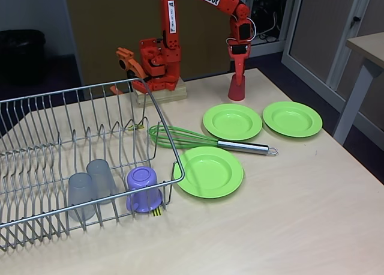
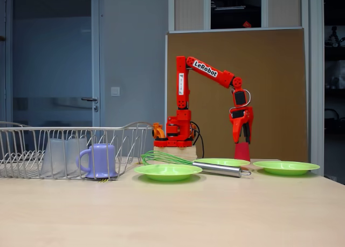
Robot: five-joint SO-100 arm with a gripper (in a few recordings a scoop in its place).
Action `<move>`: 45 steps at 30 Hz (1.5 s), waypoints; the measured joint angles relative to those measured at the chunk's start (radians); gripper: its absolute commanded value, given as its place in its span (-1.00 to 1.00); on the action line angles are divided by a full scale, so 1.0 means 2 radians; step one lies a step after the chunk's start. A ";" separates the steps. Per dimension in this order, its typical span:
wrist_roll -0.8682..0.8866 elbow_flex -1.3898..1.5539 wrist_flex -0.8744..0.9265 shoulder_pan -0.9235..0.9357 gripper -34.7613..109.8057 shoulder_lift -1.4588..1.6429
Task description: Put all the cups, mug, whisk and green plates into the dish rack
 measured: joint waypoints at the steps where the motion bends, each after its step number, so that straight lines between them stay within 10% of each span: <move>1: 0.000 0.005 -0.003 0.000 0.07 -0.005; 26: -0.086 -0.017 0.053 0.048 -0.35 -0.012; 37: -0.348 -0.297 0.417 0.213 -0.32 0.015; 45: -0.696 -0.331 0.450 0.449 -0.36 0.071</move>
